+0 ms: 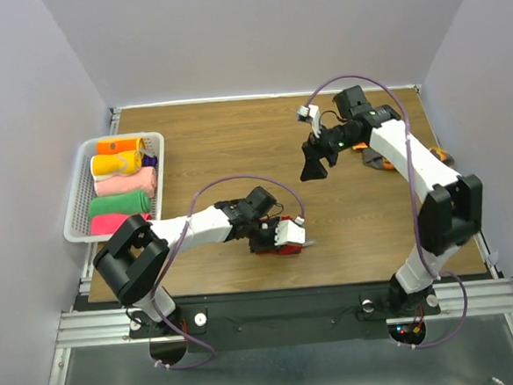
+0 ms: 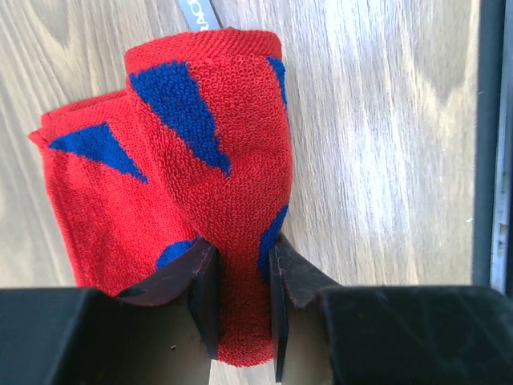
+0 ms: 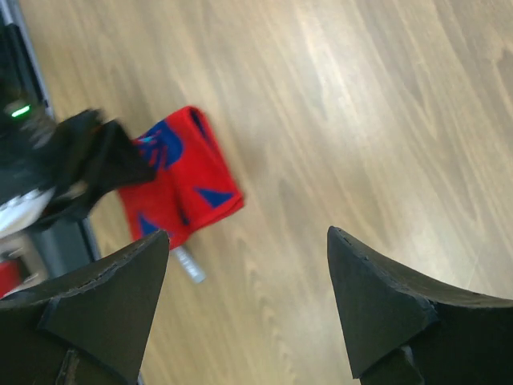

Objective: Roll the towels
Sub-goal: Roll the towel

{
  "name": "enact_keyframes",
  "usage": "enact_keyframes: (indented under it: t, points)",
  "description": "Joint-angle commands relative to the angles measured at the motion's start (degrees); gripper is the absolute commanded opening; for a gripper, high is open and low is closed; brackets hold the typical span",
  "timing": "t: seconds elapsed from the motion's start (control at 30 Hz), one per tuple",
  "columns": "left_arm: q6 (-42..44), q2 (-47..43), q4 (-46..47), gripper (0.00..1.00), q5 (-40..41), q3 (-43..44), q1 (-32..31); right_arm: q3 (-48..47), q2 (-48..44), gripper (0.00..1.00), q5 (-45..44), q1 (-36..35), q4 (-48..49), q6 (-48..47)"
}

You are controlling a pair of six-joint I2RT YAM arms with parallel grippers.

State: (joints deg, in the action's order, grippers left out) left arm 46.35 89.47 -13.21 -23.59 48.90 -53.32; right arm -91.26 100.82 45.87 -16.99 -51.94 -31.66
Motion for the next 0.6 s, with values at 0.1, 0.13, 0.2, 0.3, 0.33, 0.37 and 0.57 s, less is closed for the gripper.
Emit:
enact_keyframes:
  t: [0.1, 0.13, 0.2, 0.3, 0.33, 0.37, 0.57]
  points:
    - [-1.4, 9.2, -12.1, 0.25, -11.2, 3.2, 7.0, 10.6, -14.3, 0.84, -3.4, -0.4, 0.4, 0.6]
    - [-0.9, 10.4, -12.4, 0.25, -11.4, 3.7, 7.7, 11.2, -15.2, 0.84, -3.7, -0.4, 0.2, 0.8]
    - [1.3, 13.5, -15.6, 0.26, -14.6, 7.8, 9.4, 12.5, -18.4, 0.84, -4.0, -0.4, 0.0, 0.6]
    - [5.4, 21.4, -24.8, 0.27, -18.8, 13.7, 12.7, 17.6, -22.0, 0.86, -8.6, -1.5, 0.2, -2.3]
    - [6.4, 22.8, -26.5, 0.27, -19.6, 15.1, 13.1, 18.5, -22.5, 0.86, -10.1, -1.9, 0.3, -3.4]
    - [8.4, 24.1, -28.1, 0.28, -20.5, 16.2, 13.5, 19.2, -23.1, 0.86, -11.5, -2.6, 0.4, -3.8]
    - [14.1, 33.4, -37.7, 0.35, -23.3, 23.2, 16.1, 25.2, -28.7, 0.86, -24.5, -14.4, 8.5, -2.9]
